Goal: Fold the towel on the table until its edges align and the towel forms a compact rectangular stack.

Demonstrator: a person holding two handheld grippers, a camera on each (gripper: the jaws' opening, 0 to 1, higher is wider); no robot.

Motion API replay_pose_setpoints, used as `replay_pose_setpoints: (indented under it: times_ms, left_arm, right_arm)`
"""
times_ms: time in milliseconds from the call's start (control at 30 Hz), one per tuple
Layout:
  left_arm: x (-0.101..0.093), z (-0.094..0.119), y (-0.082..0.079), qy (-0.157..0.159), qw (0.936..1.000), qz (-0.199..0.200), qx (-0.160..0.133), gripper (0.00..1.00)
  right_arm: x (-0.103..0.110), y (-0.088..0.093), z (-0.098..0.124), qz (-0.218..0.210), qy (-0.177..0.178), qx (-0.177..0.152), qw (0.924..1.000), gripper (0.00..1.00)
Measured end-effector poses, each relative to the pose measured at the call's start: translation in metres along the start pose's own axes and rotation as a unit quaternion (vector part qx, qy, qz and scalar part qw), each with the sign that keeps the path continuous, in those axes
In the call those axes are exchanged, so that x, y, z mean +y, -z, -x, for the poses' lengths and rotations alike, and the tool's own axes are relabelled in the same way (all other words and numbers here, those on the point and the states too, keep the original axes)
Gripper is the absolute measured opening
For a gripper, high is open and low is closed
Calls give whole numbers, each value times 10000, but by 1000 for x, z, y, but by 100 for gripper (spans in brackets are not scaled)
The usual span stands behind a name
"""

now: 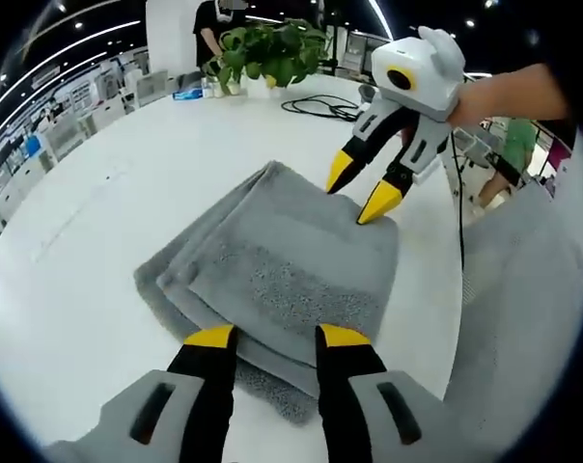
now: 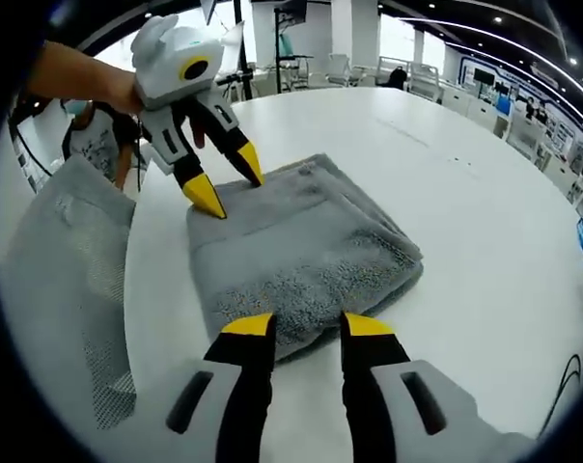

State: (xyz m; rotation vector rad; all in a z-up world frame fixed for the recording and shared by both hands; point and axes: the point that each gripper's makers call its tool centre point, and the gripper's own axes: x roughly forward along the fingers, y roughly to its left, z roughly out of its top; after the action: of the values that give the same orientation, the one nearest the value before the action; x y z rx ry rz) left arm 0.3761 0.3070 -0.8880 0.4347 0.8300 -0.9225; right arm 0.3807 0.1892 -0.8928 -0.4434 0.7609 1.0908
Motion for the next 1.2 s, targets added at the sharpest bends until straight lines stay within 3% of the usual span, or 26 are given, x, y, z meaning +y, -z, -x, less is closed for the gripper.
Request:
replay_pose_setpoints:
  times_ms: [200,300,433,700,800,867,1000,1200]
  left_arm:
    - [1,-1,1,-135,9999,-77,11,34]
    - [10,2,-4,-342,9993,-106,-92,41]
    - [12,8,-6,-379,9991,14,-170,42]
    - [28,15,1,-622,9965,503,-257,46]
    - [32,16,7,-625,9907,1178,-284,48]
    - [30,15,13,-550,9868,1511,-175,49]
    - [29,9,16,-525,9894,1350,-74,50]
    - [26,-4,19,-346,9870,1565,84,44]
  right_arm:
    - [-1,3,-3,60,64,96,9999,24]
    - [-1,3,-2,80,98,105,9999,25]
    - [-3,4,-2,-219,116,67,9997,26]
    - [-7,-2,3,-849,332,-199,9956,33]
    - [-4,-4,0,-1377,365,-321,9893,32]
    - [-3,-3,-1,-1485,394,-307,9876,32]
    - [-5,1,-5,-1609,520,-262,9853,33]
    - [-3,4,-10,-1619,568,-183,9850,29]
